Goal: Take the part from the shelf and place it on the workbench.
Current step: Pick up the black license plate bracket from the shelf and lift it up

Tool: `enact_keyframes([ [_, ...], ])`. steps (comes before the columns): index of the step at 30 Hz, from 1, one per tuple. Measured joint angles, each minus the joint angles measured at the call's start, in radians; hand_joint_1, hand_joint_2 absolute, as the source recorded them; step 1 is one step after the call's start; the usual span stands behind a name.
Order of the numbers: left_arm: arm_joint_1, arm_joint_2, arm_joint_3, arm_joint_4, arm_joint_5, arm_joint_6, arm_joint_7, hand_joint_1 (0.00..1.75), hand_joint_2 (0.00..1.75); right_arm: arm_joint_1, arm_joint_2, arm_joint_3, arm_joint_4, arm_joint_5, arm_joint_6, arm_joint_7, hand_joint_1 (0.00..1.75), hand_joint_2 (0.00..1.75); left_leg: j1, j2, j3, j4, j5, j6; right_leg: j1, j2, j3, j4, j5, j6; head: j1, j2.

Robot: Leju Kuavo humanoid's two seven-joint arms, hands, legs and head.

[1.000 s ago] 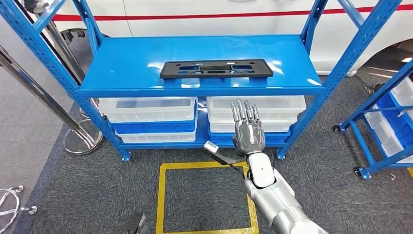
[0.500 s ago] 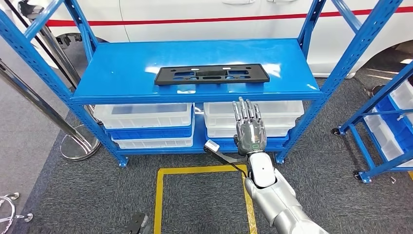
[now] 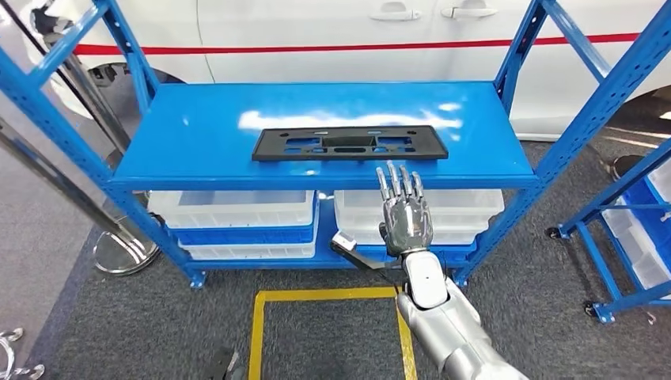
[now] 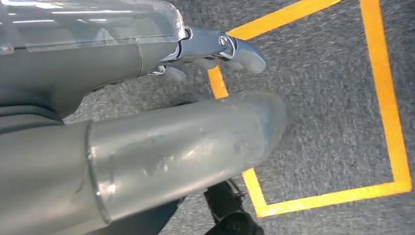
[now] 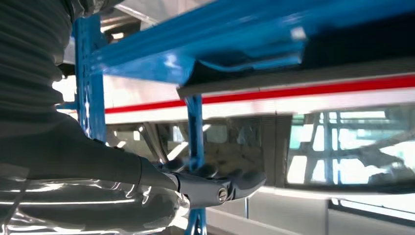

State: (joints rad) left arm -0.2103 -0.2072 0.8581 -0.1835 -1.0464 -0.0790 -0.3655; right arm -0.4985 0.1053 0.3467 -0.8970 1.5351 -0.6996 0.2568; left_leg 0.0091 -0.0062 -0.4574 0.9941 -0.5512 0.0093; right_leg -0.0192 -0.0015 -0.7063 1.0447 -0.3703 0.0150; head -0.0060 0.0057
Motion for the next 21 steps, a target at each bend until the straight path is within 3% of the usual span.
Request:
enact_keyframes([
  [3,-0.003,0.0,-0.001,0.0,-0.001,0.001,0.0,0.0,0.0,-0.001,-0.003,-0.003,-0.006,0.0,-0.001,0.007,0.0,1.75,0.003,0.001,0.003,0.029,0.002,-0.013,0.001,0.005,0.023,-0.004,-0.02,-0.025,0.0,0.0],
  [4,-0.004,0.0,-0.002,-0.001,-0.001,0.002,0.0,0.0,0.0,-0.002,-0.003,-0.003,-0.008,0.0,-0.001,0.009,0.0,1.75,0.004,0.001,-0.019,0.072,0.002,-0.016,0.0,0.005,0.036,-0.007,-0.027,-0.031,-0.001,0.0],
  [5,-0.005,0.0,-0.002,-0.001,-0.002,0.002,0.0,0.0,0.0,-0.002,-0.003,-0.004,-0.009,0.0,-0.001,0.009,0.0,1.75,0.004,0.002,-0.055,0.132,-0.006,-0.018,0.0,0.005,0.048,-0.009,-0.035,-0.036,-0.001,0.0],
  [7,-0.004,0.0,-0.002,-0.001,-0.002,0.002,0.0,0.0,0.0,0.0,-0.003,-0.004,-0.009,0.0,-0.001,0.009,0.0,1.75,0.004,0.002,-0.146,0.254,-0.055,-0.021,0.002,0.006,0.073,-0.011,-0.056,-0.041,-0.001,0.0],
  [9,0.001,0.0,-0.002,-0.001,-0.002,0.002,0.0,0.0,0.0,0.005,-0.003,-0.004,-0.009,0.0,-0.001,0.009,0.0,1.75,0.003,0.001,-0.204,0.287,-0.098,-0.018,0.006,0.009,0.103,-0.011,-0.08,-0.044,-0.001,0.0],
  [10,0.002,0.0,-0.002,-0.001,-0.002,0.002,0.0,0.0,0.0,0.005,-0.003,-0.004,-0.009,0.0,-0.001,0.009,0.0,1.75,0.002,0.001,-0.215,0.264,-0.089,-0.014,0.009,0.011,0.12,-0.011,-0.093,-0.044,-0.001,0.0],
  [11,0.002,0.0,-0.002,-0.001,-0.002,0.002,0.0,0.0,0.0,0.005,-0.003,-0.004,-0.009,0.0,-0.001,0.009,0.0,1.75,-0.001,0.001,-0.216,0.215,-0.046,-0.006,0.011,0.012,0.138,-0.012,-0.106,-0.044,-0.001,0.0],
  [14,0.003,0.002,-0.002,-0.001,-0.002,0.003,0.001,0.0,0.0,0.005,-0.003,-0.005,-0.009,0.0,0.0,0.009,0.0,1.75,-0.018,0.0,-0.213,0.06,0.143,0.023,0.018,0.017,0.172,-0.01,-0.139,-0.037,0.0,0.0],
  [15,0.004,0.002,-0.002,-0.001,-0.001,0.004,0.001,0.0,0.0,0.005,-0.002,-0.005,-0.01,0.0,0.0,0.009,0.0,1.75,-0.023,0.0,-0.213,0.042,0.171,0.028,0.017,0.02,0.176,-0.01,-0.146,-0.032,0.0,0.0],
  [19,-0.003,-0.001,-0.002,-0.003,0.007,0.012,0.003,0.0,0.0,0.004,-0.002,-0.009,-0.02,0.0,-0.001,0.013,0.0,1.75,-0.017,0.002,-0.188,0.013,0.173,0.035,0.018,0.018,0.18,0.004,-0.178,-0.011,0.0,0.0],
  [21,-0.005,-0.002,-0.002,-0.004,0.009,0.016,0.003,0.0,0.0,0.003,-0.003,-0.01,-0.023,0.0,-0.001,0.016,0.0,1.75,-0.013,0.003,-0.171,0.001,0.167,0.041,0.015,0.013,0.129,0.101,-0.22,-0.002,0.0,0.0],
])
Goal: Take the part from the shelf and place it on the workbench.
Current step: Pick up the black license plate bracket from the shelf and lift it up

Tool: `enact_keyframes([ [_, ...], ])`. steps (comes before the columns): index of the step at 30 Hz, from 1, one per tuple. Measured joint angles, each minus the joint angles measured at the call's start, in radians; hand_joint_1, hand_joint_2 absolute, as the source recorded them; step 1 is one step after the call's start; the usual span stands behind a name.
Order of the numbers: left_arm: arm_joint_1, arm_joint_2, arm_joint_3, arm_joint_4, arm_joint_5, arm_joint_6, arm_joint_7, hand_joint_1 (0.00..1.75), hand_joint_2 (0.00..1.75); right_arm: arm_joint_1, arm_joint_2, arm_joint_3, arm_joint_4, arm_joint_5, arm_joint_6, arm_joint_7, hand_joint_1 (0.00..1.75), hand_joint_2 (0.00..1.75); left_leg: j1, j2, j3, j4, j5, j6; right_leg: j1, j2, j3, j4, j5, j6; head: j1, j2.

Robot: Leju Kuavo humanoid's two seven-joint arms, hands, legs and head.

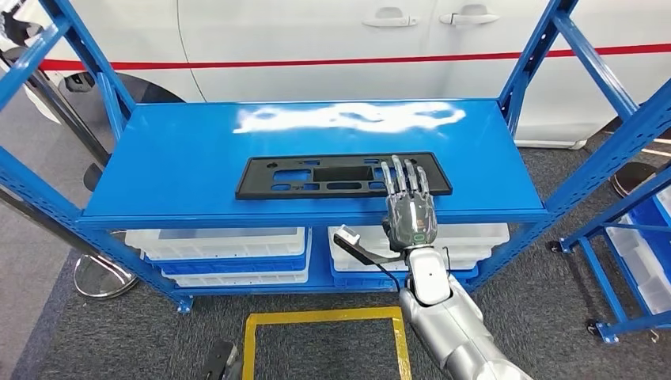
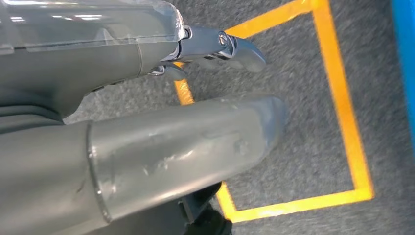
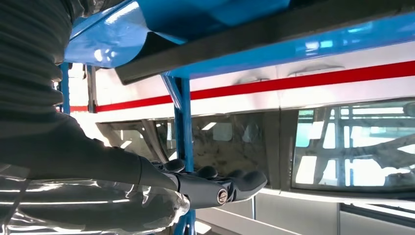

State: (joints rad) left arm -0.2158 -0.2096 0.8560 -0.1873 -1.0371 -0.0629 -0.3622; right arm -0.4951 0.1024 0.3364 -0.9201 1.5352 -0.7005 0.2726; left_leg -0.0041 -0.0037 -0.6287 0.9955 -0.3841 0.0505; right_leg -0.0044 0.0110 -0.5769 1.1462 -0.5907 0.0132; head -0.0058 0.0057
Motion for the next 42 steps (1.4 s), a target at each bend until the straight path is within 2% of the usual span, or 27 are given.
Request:
enact_keyframes([
  [2,0.0,0.0,0.0,0.0,0.0,0.002,0.001,0.0,0.0,0.006,-0.001,-0.002,0.0,0.0,0.0,0.001,0.0,1.75,0.001,-0.001,0.009,0.0,-0.011,0.003,-0.006,-0.001,-0.082,0.121,-0.03,0.008,0.0,0.0],
  [3,0.001,0.0,0.0,0.0,0.0,0.002,0.001,0.0,0.0,0.011,-0.002,-0.003,0.0,0.0,0.0,0.001,0.0,1.75,0.001,-0.002,0.014,0.002,-0.017,0.003,-0.009,-0.002,-0.108,0.143,-0.019,0.011,0.0,0.0],
  [4,0.002,0.0,0.0,0.0,0.0,0.002,0.002,0.0,0.0,0.015,-0.002,-0.005,0.0,0.0,0.0,0.001,0.0,1.75,0.002,-0.003,0.02,0.005,-0.024,0.001,-0.011,-0.003,-0.116,0.129,0.012,0.013,0.0,0.0],
  [6,0.002,-0.002,0.0,0.0,0.0,0.002,0.003,0.0,0.0,0.017,-0.002,-0.008,-0.001,0.0,0.0,0.001,0.0,1.75,0.005,-0.004,0.03,0.015,-0.04,-0.007,-0.014,-0.006,-0.087,0.017,0.103,0.015,0.0,0.0],
  [7,0.002,-0.003,0.0,0.0,0.0,0.002,0.003,0.0,0.0,0.016,-0.002,-0.009,-0.001,0.0,0.0,0.001,0.0,1.75,0.004,-0.005,0.03,0.024,-0.048,-0.013,-0.013,-0.006,-0.068,-0.039,0.132,0.014,0.0,0.0],
  [8,0.001,-0.004,0.0,0.0,0.0,0.002,0.003,0.0,0.0,0.016,-0.002,-0.01,-0.002,0.0,0.0,0.001,0.0,1.75,0.003,-0.005,0.029,0.029,-0.054,-0.019,-0.012,-0.006,-0.056,-0.075,0.145,0.009,0.0,0.0],
  [11,0.001,-0.004,0.0,0.0,0.0,0.002,0.004,0.0,0.0,0.019,-0.003,-0.012,-0.003,0.0,0.0,0.0,0.0,1.75,0.001,-0.006,0.024,0.032,-0.059,-0.032,-0.01,-0.003,-0.051,-0.094,0.141,-0.009,0.0,0.0],
  [13,0.001,-0.003,0.001,0.0,0.0,0.003,0.004,0.0,0.0,0.018,-0.003,-0.013,-0.004,0.0,0.0,-0.001,0.0,1.75,0.003,-0.004,0.02,0.051,-0.077,-0.042,-0.014,-0.003,-0.045,-0.102,0.143,-0.019,-0.001,0.0],
  [14,0.0,-0.003,0.001,0.0,0.0,0.002,0.002,0.0,0.0,0.017,-0.002,-0.013,-0.004,0.0,0.0,-0.003,0.0,1.75,0.005,-0.004,0.004,0.088,-0.1,-0.048,-0.016,-0.004,-0.042,-0.106,0.143,-0.023,0.0,0.0],
  [16,0.0,-0.003,0.001,0.0,-0.002,0.002,-0.001,0.0,0.0,0.018,-0.002,-0.013,-0.005,0.0,0.0,-0.008,0.0,1.75,0.01,-0.002,-0.054,0.217,-0.16,-0.058,-0.015,-0.008,-0.038,-0.107,0.141,-0.03,-0.001,0.0],
  [17,0.001,-0.003,0.001,0.0,-0.003,0.002,-0.002,0.0,0.0,0.019,-0.002,-0.013,-0.005,0.0,0.0,-0.01,0.0,1.75,0.012,-0.002,-0.084,0.278,-0.18,-0.06,-0.014,-0.009,-0.037,-0.107,0.14,-0.031,0.0,0.0],
  [18,0.003,-0.003,0.0,0.0,-0.003,0.002,-0.003,0.0,0.0,0.02,-0.002,-0.014,-0.005,0.0,0.0,-0.011,0.0,1.75,0.013,-0.002,-0.103,0.312,-0.185,-0.061,-0.013,-0.01,-0.036,-0.107,0.139,-0.032,-0.001,0.0],
  [19,0.003,-0.003,0.0,0.0,-0.004,0.001,-0.004,0.0,0.0,0.02,-0.002,-0.014,-0.005,0.0,0.0,-0.011,0.0,1.75,0.013,-0.002,-0.103,0.305,-0.168,-0.06,-0.012,-0.009,-0.035,-0.107,0.139,-0.033,-0.001,0.0],
  [20,0.003,-0.003,0.0,0.0,-0.004,0.001,-0.004,0.0,0.0,0.02,-0.002,-0.014,-0.005,0.0,0.0,-0.011,0.0,1.75,0.013,-0.002,-0.081,0.256,-0.134,-0.056,-0.011,-0.009,-0.032,-0.107,0.137,-0.033,-0.001,0.0],
  [22,0.001,-0.002,0.0,0.0,-0.004,0.001,-0.004,0.0,0.0,0.019,-0.001,-0.014,-0.005,0.0,0.0,-0.011,0.0,1.75,0.009,-0.002,-0.013,0.111,-0.068,-0.043,-0.007,-0.007,-0.027,-0.107,0.135,-0.031,0.0,0.0],
  [24,-0.001,-0.002,0.0,0.0,-0.004,0.001,-0.005,0.0,0.0,0.018,0.0,-0.014,-0.005,0.0,0.0,-0.011,0.0,1.75,0.003,-0.003,0.024,0.034,-0.051,-0.034,-0.006,-0.007,-0.027,-0.108,0.134,-0.024,0.0,0.0],
  [26,-0.001,-0.001,0.0,0.0,-0.004,0.001,-0.005,0.0,0.0,0.018,0.001,-0.014,-0.005,0.0,0.0,-0.012,0.0,1.75,0.0,-0.004,0.026,0.028,-0.053,-0.032,-0.007,-0.007,-0.028,-0.11,0.135,-0.017,0.0,0.0],
  [29,0.0,-0.002,0.0,0.0,-0.006,0.001,-0.006,0.0,0.0,0.017,0.001,-0.014,-0.006,0.0,0.0,-0.013,0.0,1.75,0.005,-0.003,0.034,0.011,-0.044,-0.019,-0.008,-0.008,-0.029,-0.1,0.124,-0.002,0.0,0.0],
  [31,-0.001,-0.003,0.0,0.0,-0.006,0.001,-0.006,0.0,0.0,0.015,0.001,-0.014,-0.007,0.0,0.0,-0.014,0.0,1.75,0.009,-0.001,0.039,0.0,-0.038,-0.01,-0.009,-0.009,-0.064,-0.022,0.075,0.005,0.0,0.0],
  [33,-0.001,-0.003,0.0,0.0,-0.006,0.001,-0.007,0.0,0.0,0.019,0.001,-0.014,-0.007,0.0,0.0,-0.013,0.0,1.75,0.008,-0.001,0.039,0.0,-0.038,-0.006,-0.01,-0.009,-0.124,0.101,0.019,0.01,0.0,0.0],
  [34,-0.001,-0.003,0.0,0.0,-0.006,0.001,-0.007,0.0,0.0,0.022,0.001,-0.014,-0.006,0.0,0.0,-0.013,0.0,1.75,0.007,-0.001,0.039,0.001,-0.039,-0.005,-0.011,-0.009,-0.144,0.14,0.011,0.012,0.0,0.0],
  [35,0.0,-0.003,0.0,0.0,-0.006,0.001,-0.008,0.0,0.0,0.024,0.001,-0.014,-0.004,0.0,0.0,-0.013,0.0,1.75,0.007,-0.001,0.039,0.002,-0.04,-0.005,-0.011,-0.009,-0.149,0.147,0.021,0.014,0.0,0.0],
  [36,0.0,-0.003,0.0,0.0,-0.006,0.0,-0.009,0.0,0.0,0.024,0.001,-0.014,-0.003,0.0,0.0,-0.013,0.0,1.75,0.007,-0.002,0.039,0.005,-0.041,-0.006,-0.013,-0.01,-0.133,0.113,0.049,0.014,0.0,0.0],
  [37,0.0,-0.003,0.0,0.0,-0.006,0.0,-0.01,0.0,0.0,0.024,0.001,-0.014,-0.002,0.0,0.0,-0.013,0.0,1.75,0.008,-0.003,0.039,0.009,-0.044,-0.009,-0.014,-0.01,-0.103,0.051,0.086,0.013,0.0,0.0],
  [39,0.0,-0.003,0.0,0.0,-0.008,-0.003,-0.017,0.0,0.0,0.024,0.002,-0.012,-0.002,0.0,0.0,-0.011,0.0,1.75,0.005,-0.004,0.036,0.02,-0.057,-0.019,-0.013,-0.01,-0.045,-0.066,0.125,0.007,0.0,0.0],
  [40,-0.001,-0.003,-0.001,0.0,-0.01,-0.004,-0.022,0.0,0.0,0.024,0.003,-0.012,-0.002,0.0,0.0,-0.01,0.0,1.75,0.003,-0.004,0.034,0.024,-0.063,-0.025,-0.011,-0.01,-0.032,-0.095,0.127,0.001,0.0,0.0],
  [42,-0.001,-0.003,-0.004,0.0,-0.013,-0.007,-0.03,0.0,0.0,0.025,0.005,-0.01,-0.002,0.0,0.0,-0.01,0.0,1.75,0.002,-0.004,0.035,0.025,-0.07,-0.036,-0.008,-0.008,-0.027,-0.104,0.12,-0.012,0.0,0.0],
])
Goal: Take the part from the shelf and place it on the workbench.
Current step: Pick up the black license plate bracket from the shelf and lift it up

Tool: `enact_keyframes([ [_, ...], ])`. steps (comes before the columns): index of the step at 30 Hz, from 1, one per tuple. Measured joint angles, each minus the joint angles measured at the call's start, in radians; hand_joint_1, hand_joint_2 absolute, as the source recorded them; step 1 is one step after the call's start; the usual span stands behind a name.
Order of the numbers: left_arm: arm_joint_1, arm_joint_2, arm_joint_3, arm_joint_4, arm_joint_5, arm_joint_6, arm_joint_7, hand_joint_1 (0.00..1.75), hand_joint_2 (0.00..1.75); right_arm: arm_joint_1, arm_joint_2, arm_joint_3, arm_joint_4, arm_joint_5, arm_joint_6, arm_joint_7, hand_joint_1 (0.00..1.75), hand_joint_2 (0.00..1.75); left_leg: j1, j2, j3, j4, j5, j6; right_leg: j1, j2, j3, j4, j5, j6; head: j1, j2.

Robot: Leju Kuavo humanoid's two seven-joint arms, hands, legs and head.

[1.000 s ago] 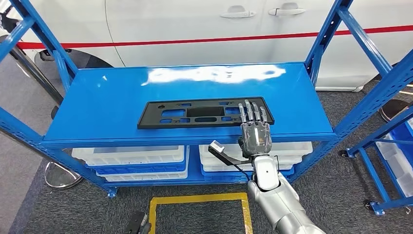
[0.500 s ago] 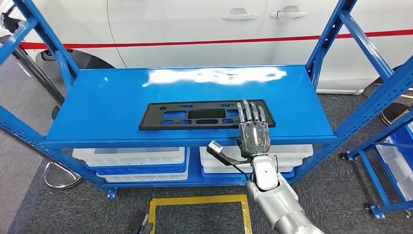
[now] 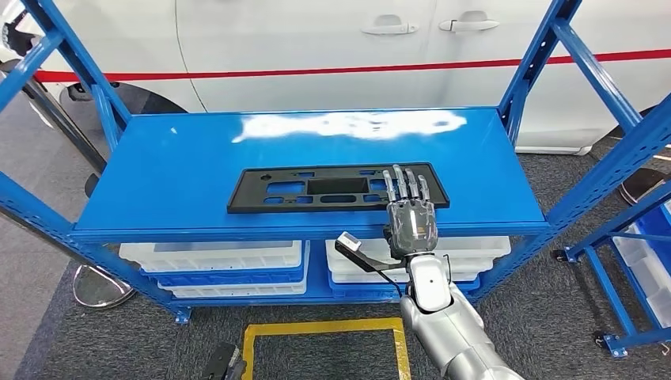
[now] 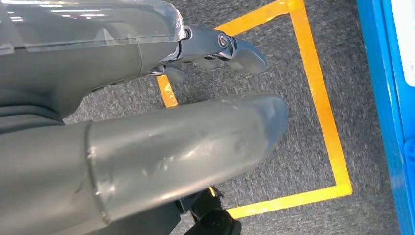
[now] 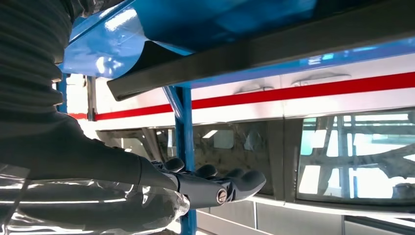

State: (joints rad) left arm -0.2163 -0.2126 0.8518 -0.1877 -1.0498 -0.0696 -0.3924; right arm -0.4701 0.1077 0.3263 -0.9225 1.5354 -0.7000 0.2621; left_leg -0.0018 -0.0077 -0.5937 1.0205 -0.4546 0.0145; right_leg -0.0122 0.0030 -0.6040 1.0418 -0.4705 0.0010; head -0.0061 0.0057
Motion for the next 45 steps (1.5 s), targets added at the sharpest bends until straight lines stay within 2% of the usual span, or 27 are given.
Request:
enact_keyframes([
  [3,0.0,0.0,-0.003,0.0,0.005,-0.001,-0.007,0.0,0.0,0.0,0.002,0.0,0.0,0.0,0.0,0.0,0.0,1.75,0.004,0.001,-0.008,0.039,-0.022,-0.017,-0.004,-0.001,0.015,-0.005,0.003,-0.017,0.0,0.0],
  [4,0.0,0.0,-0.003,0.0,0.009,-0.002,-0.008,0.0,0.0,0.0,0.003,0.001,0.0,0.0,0.0,0.0,0.0,1.75,0.006,0.002,-0.029,0.085,-0.045,-0.023,-0.005,-0.002,0.02,-0.006,0.001,-0.021,-0.001,0.0],
  [6,0.001,0.0,-0.003,0.0,0.015,-0.002,-0.009,0.0,0.0,0.001,0.003,0.001,0.0,0.0,0.0,0.0,0.0,1.75,0.009,0.002,-0.1,0.219,-0.097,-0.031,-0.004,-0.003,0.027,-0.006,-0.005,-0.027,-0.001,0.0],
  [7,0.002,0.0,-0.003,0.0,0.015,-0.001,-0.009,0.0,0.0,0.003,0.003,0.001,0.0,0.0,0.0,0.0,0.0,1.75,0.01,0.002,-0.132,0.27,-0.106,-0.033,-0.003,-0.002,0.03,-0.006,-0.009,-0.028,-0.001,0.0],
  [8,0.004,0.0,-0.003,0.0,0.016,-0.001,-0.009,0.0,0.0,0.004,0.003,0.001,0.0,0.0,0.0,0.0,0.0,1.75,0.01,0.002,-0.151,0.289,-0.097,-0.033,-0.003,-0.001,0.034,-0.006,-0.014,-0.027,-0.001,0.0],
  [9,0.004,0.001,-0.003,0.0,0.016,-0.001,-0.01,0.0,0.0,0.006,0.003,0.001,0.0,0.0,0.0,0.0,0.0,1.75,0.01,0.002,-0.15,0.266,-0.065,-0.03,-0.002,0.001,0.04,-0.006,-0.019,-0.027,-0.001,0.0],
  [11,0.004,0.001,-0.003,0.0,0.017,-0.001,-0.011,0.0,0.0,0.007,0.004,0.001,0.0,0.0,0.0,0.0,0.0,1.75,0.008,0.002,-0.106,0.141,0.02,-0.018,-0.002,0.003,0.056,-0.006,-0.031,-0.023,0.0,0.0],
  [12,0.003,0.002,-0.003,0.0,0.017,-0.001,-0.012,0.0,0.0,0.006,0.004,0.0,-0.001,0.0,0.0,0.0,0.0,1.75,0.005,0.001,-0.08,0.08,0.05,-0.01,0.0,0.004,0.061,-0.006,-0.037,-0.02,0.0,0.0],
  [13,0.002,0.003,-0.003,0.0,0.018,-0.001,-0.013,0.0,0.0,0.006,0.004,0.0,-0.001,0.0,0.0,0.0,0.0,1.75,0.001,0.001,-0.063,0.04,0.061,-0.003,0.001,0.004,0.063,-0.006,-0.041,-0.015,0.0,0.0],
  [15,0.0,0.004,-0.003,0.0,0.019,-0.001,-0.014,0.0,0.0,0.006,0.004,0.0,-0.002,0.0,0.0,0.0,0.0,1.75,-0.003,0.0,-0.053,0.016,0.056,0.006,0.002,0.004,0.062,-0.009,-0.045,-0.005,0.0,0.0],
  [18,0.0,0.003,-0.003,0.0,0.019,-0.001,-0.015,0.0,0.0,0.005,0.004,0.0,-0.006,0.0,0.0,-0.001,0.0,1.75,0.005,0.001,-0.036,-0.01,0.055,0.019,0.002,0.0,0.058,0.01,-0.065,0.011,0.0,0.0],
  [20,0.0,0.002,-0.003,0.0,0.02,-0.001,-0.015,0.0,0.0,0.005,0.004,0.0,-0.008,0.0,0.0,-0.001,0.0,1.75,0.007,0.002,-0.026,-0.019,0.054,0.026,0.001,0.0,0.011,0.105,-0.111,0.017,0.001,0.0],
  [22,-0.001,0.002,-0.003,0.0,0.02,-0.001,-0.015,0.0,0.0,0.009,0.002,0.0,-0.008,0.0,0.0,-0.001,0.0,1.75,0.007,0.003,-0.024,-0.018,0.05,0.031,-0.001,-0.001,-0.063,0.226,-0.152,0.022,0.001,0.0],
  [23,0.0,0.002,-0.003,0.0,0.019,-0.001,-0.015,0.0,0.0,0.012,0.002,0.0,-0.008,0.0,0.0,-0.001,0.0,1.75,0.007,0.002,-0.023,-0.016,0.048,0.032,-0.002,-0.001,-0.087,0.254,-0.148,0.024,0.001,0.0],
  [24,0.0,0.002,-0.003,0.0,0.019,-0.001,-0.015,0.0,0.0,0.014,0.001,0.0,-0.008,0.0,0.0,-0.002,0.0,1.75,0.007,0.002,-0.023,-0.014,0.045,0.03,-0.004,-0.001,-0.092,0.245,-0.125,0.025,0.001,0.0],
  [26,0.001,0.002,-0.003,0.0,0.016,-0.001,-0.017,0.0,0.0,0.014,0.001,0.0,-0.008,0.0,0.0,-0.006,0.0,1.75,0.008,0.0,-0.021,-0.004,0.038,0.025,-0.007,-0.002,-0.049,0.13,-0.048,0.025,0.001,0.0],
  [28,0.0,0.001,-0.003,0.0,0.014,-0.001,-0.018,0.0,0.0,0.014,0.001,0.0,-0.009,0.0,0.0,-0.01,0.0,1.75,0.005,-0.001,-0.022,0.008,0.029,0.015,-0.005,-0.001,-0.005,0.029,-0.004,0.019,0.001,0.0],
  [31,0.0,0.001,-0.003,0.0,0.013,0.0,-0.019,0.0,0.0,0.014,0.002,0.0,-0.011,0.0,0.0,-0.012,0.0,1.75,0.003,-0.002,-0.024,0.011,0.027,0.0,-0.001,0.003,0.001,0.009,0.001,0.002,0.001,0.0],
  [33,0.0,0.001,-0.003,0.0,0.012,0.0,-0.02,0.0,0.0,0.014,0.002,0.0,-0.012,0.0,0.0,-0.013,0.0,1.75,0.006,0.0,-0.03,0.028,0.013,-0.011,-0.003,0.003,0.002,0.005,0.005,-0.009,0.001,0.0],
  [35,0.0,0.002,-0.003,0.0,0.012,0.0,-0.02,0.0,0.0,0.014,0.003,0.0,-0.013,0.0,0.0,-0.013,0.0,1.75,0.009,0.001,-0.064,0.11,-0.039,-0.021,-0.006,0.0,0.004,0.002,0.007,-0.018,0.001,0.0],
  [37,0.002,0.002,-0.003,0.0,0.011,0.0,-0.02,0.0,0.0,0.015,0.004,0.0,-0.014,0.0,0.0,-0.014,0.0,1.75,0.011,0.002,-0.121,0.241,-0.098,-0.028,-0.005,-0.002,0.003,0.002,0.007,-0.021,0.001,0.0],
  [38,0.003,0.002,-0.003,0.0,0.011,0.0,-0.02,0.0,0.0,0.015,0.004,0.0,-0.014,0.0,0.0,-0.014,0.0,1.75,0.012,0.002,-0.138,0.281,-0.108,-0.029,-0.004,-0.002,0.003,0.003,0.007,-0.021,0.0,0.0],
  [39,0.004,0.002,-0.003,0.0,0.01,0.0,-0.02,0.0,0.0,0.016,0.004,0.0,-0.014,0.0,0.0,-0.014,0.0,1.75,0.012,0.002,-0.141,0.288,-0.1,-0.029,-0.004,-0.002,0.003,0.003,0.007,-0.021,0.0,0.0],
  [40,0.004,0.002,-0.003,0.0,0.01,0.0,-0.02,0.0,0.0,0.016,0.004,0.0,-0.014,0.0,0.0,-0.014,0.0,1.75,0.012,0.002,-0.122,0.251,-0.074,-0.026,-0.004,-0.001,0.004,0.003,0.006,-0.021,0.0,0.0],
  [42,0.003,0.002,-0.003,0.0,0.01,0.0,-0.02,0.0,0.0,0.015,0.004,0.0,-0.015,0.0,0.0,-0.017,0.0,1.75,0.01,0.002,-0.052,0.113,-0.013,-0.016,-0.002,-0.001,0.007,0.003,0.005,-0.019,0.001,0.0],
  [43,0.001,0.003,-0.003,-0.001,0.01,0.0,-0.021,0.0,0.0,0.015,0.004,0.0,-0.016,0.0,0.0,-0.021,0.0,1.75,0.008,0.001,-0.023,0.055,0.005,-0.01,-0.001,0.0,0.007,0.003,0.005,-0.016,0.001,0.0],
  [45,0.001,0.003,-0.003,-0.001,0.01,0.001,-0.022,0.0,0.0,0.015,0.007,0.001,-0.016,0.0,0.0,-0.033,0.0,1.75,0.002,0.0,-0.002,0.009,0.008,-0.002,0.0,0.0,0.006,0.001,0.005,-0.007,0.001,0.0],
])
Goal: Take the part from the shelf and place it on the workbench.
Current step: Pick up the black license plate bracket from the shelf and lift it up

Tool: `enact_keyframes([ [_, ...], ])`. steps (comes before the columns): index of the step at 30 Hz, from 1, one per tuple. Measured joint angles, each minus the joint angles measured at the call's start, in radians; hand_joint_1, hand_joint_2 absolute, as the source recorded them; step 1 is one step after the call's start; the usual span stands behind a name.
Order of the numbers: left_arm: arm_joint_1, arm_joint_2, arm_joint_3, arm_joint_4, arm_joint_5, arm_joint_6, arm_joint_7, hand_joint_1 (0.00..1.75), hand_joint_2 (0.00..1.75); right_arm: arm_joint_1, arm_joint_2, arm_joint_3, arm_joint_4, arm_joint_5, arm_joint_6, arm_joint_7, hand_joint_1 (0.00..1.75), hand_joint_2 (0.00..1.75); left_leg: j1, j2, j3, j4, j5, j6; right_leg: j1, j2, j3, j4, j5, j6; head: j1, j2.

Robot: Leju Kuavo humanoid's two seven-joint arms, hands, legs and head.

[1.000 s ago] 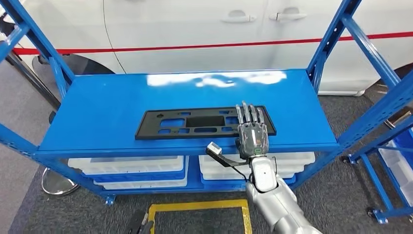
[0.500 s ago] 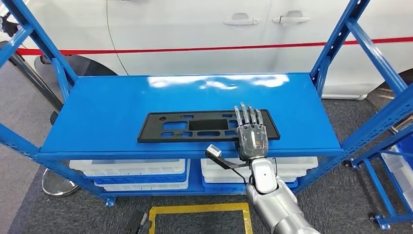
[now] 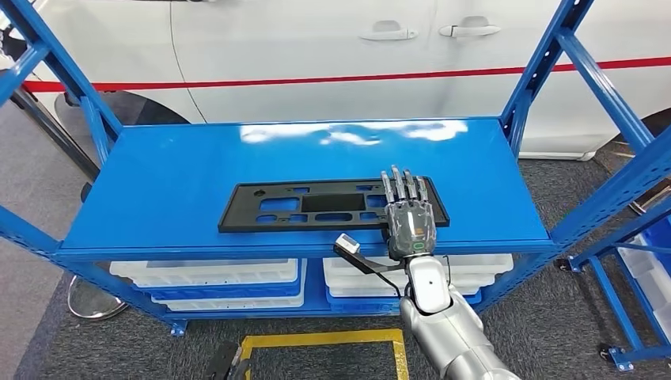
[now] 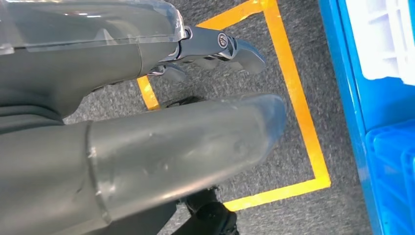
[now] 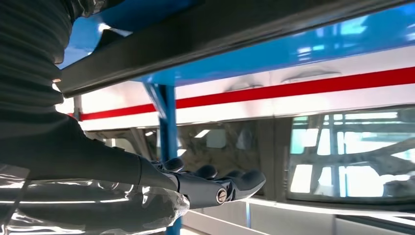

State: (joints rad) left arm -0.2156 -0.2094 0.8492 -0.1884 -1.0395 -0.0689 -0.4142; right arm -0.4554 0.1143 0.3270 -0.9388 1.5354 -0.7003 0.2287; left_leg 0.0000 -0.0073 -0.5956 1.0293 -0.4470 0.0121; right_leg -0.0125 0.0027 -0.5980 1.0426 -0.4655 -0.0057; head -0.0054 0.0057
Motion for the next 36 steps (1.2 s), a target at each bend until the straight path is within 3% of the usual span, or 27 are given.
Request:
enact_keyframes([
  [2,0.001,0.0,0.0,0.0,0.0,0.001,-0.002,0.0,0.0,0.0,0.005,0.005,0.0,0.0,0.0,-0.007,0.0,1.75,0.002,0.001,0.004,-0.011,0.005,0.008,-0.001,0.0,0.002,-0.004,0.0,0.012,0.0,0.0],
  [4,0.0,-0.001,0.0,0.0,0.0,0.002,-0.004,0.0,0.0,-0.001,0.01,0.015,0.001,0.0,0.0,-0.005,0.0,1.75,0.008,0.002,0.012,-0.027,0.014,0.02,0.001,-0.001,-0.01,0.028,-0.025,0.021,0.0,0.0],
  [7,-0.001,-0.002,0.0,0.0,0.001,0.002,-0.006,0.0,0.0,0.001,0.012,0.032,0.006,0.0,0.0,0.002,0.0,1.75,0.007,0.003,0.015,-0.033,0.017,0.03,0.0,-0.002,-0.093,0.199,-0.109,0.028,0.001,0.0],
  [8,-0.001,-0.002,0.0,0.0,0.001,0.002,-0.007,0.0,0.0,0.003,0.013,0.037,0.01,0.0,0.0,0.003,0.0,1.75,0.006,0.002,0.015,-0.033,0.014,0.031,-0.001,-0.002,-0.117,0.244,-0.119,0.029,0.001,0.0],
  [9,0.0,-0.002,0.0,0.0,0.001,0.003,-0.008,0.0,0.0,0.004,0.013,0.041,0.013,0.0,0.0,0.003,0.0,1.75,0.006,0.002,0.016,-0.032,0.011,0.031,-0.002,-0.002,-0.128,0.261,-0.112,0.031,0.001,0.0],
  [10,0.001,-0.002,-0.001,0.0,0.0,0.003,-0.01,0.0,0.0,0.005,0.015,0.045,0.016,0.0,0.0,0.001,0.0,1.75,0.006,0.001,0.018,-0.03,0.007,0.03,-0.003,-0.002,-0.12,0.239,-0.086,0.031,0.001,0.0],
  [12,0.001,-0.003,-0.001,0.0,-0.003,0.004,-0.016,0.0,0.0,0.004,0.018,0.05,0.018,0.0,0.0,-0.002,0.0,1.75,0.006,0.0,0.022,-0.021,-0.001,0.025,-0.005,-0.002,-0.063,0.118,-0.017,0.03,0.001,0.0],
  [14,-0.001,-0.003,-0.002,0.0,-0.001,0.004,-0.021,0.0,0.0,0.003,0.024,0.052,0.019,0.0,0.0,-0.003,0.0,1.75,0.003,0.0,0.02,-0.007,-0.009,0.015,-0.003,-0.001,-0.019,0.023,0.011,0.023,0.001,0.0],
  [17,-0.002,-0.003,-0.002,0.0,0.01,0.006,-0.025,0.0,0.0,0.005,0.027,0.053,0.019,0.0,0.0,-0.002,0.0,1.75,0.001,0.0,0.016,-0.003,-0.014,0.0,0.0,0.001,-0.014,0.005,0.007,0.008,0.0,0.0],
  [19,-0.002,-0.003,-0.002,0.0,0.014,0.007,-0.025,0.0,0.0,0.004,0.029,0.053,0.019,0.0,0.0,-0.004,0.0,1.75,0.003,0.001,0.004,0.025,-0.036,-0.01,-0.004,0.001,-0.01,0.0,0.009,-0.004,0.0,0.0],
  [22,-0.002,-0.003,-0.002,0.0,0.015,0.008,-0.026,0.0,0.0,0.004,0.032,0.053,0.019,0.0,0.0,-0.008,0.0,1.75,0.008,0.002,-0.078,0.197,-0.119,-0.024,-0.006,-0.002,-0.007,-0.003,0.007,-0.013,0.0,0.0],
  [24,0.0,-0.003,-0.002,0.0,0.016,0.009,-0.026,0.0,0.0,0.006,0.033,0.053,0.019,0.0,0.0,-0.009,0.0,1.75,0.01,0.002,-0.125,0.278,-0.132,-0.028,-0.005,-0.002,-0.006,-0.003,0.005,-0.015,0.0,0.0],
  [25,0.001,-0.003,-0.002,0.0,0.017,0.009,-0.026,0.0,0.0,0.006,0.034,0.053,0.019,0.0,0.0,-0.009,0.0,1.75,0.011,0.002,-0.124,0.266,-0.11,-0.027,-0.005,-0.002,-0.004,-0.003,0.004,-0.015,0.0,0.0],
  [27,0.0,-0.002,-0.002,-0.001,0.02,0.009,-0.028,0.0,0.0,0.006,0.037,0.053,0.019,0.0,0.0,-0.009,0.0,1.75,0.011,0.002,-0.071,0.139,-0.031,-0.02,-0.005,0.0,0.004,-0.003,-0.001,-0.012,0.0,0.0],
  [29,-0.004,-0.002,-0.002,-0.001,0.023,0.01,-0.029,0.0,0.0,0.005,0.04,0.055,0.019,0.0,0.0,-0.009,0.0,1.75,0.006,0.002,-0.018,0.023,0.012,-0.011,-0.003,0.001,0.007,-0.003,-0.004,-0.005,0.0,0.0],
  [31,-0.006,-0.002,-0.001,-0.001,0.024,0.01,-0.031,0.0,0.0,0.004,0.042,0.058,0.021,0.0,0.0,-0.009,0.0,1.75,0.0,0.001,-0.007,-0.003,0.009,-0.002,-0.002,0.001,0.006,-0.006,-0.003,0.005,0.0,0.0],
  [34,-0.005,-0.003,-0.001,-0.001,0.023,0.01,-0.034,0.0,0.0,0.001,0.044,0.063,0.022,0.0,0.0,-0.009,0.0,1.75,0.005,-0.001,0.003,-0.022,0.009,0.018,0.001,-0.003,0.0,0.007,-0.012,0.022,0.0,0.0],
  [36,-0.006,-0.003,-0.001,-0.001,0.017,0.01,-0.038,0.0,0.0,-0.002,0.046,0.065,0.023,0.0,0.0,-0.011,0.0,1.75,0.008,-0.001,0.013,-0.033,0.0,0.033,0.001,-0.004,-0.05,0.1,-0.049,0.026,0.001,0.0],
])
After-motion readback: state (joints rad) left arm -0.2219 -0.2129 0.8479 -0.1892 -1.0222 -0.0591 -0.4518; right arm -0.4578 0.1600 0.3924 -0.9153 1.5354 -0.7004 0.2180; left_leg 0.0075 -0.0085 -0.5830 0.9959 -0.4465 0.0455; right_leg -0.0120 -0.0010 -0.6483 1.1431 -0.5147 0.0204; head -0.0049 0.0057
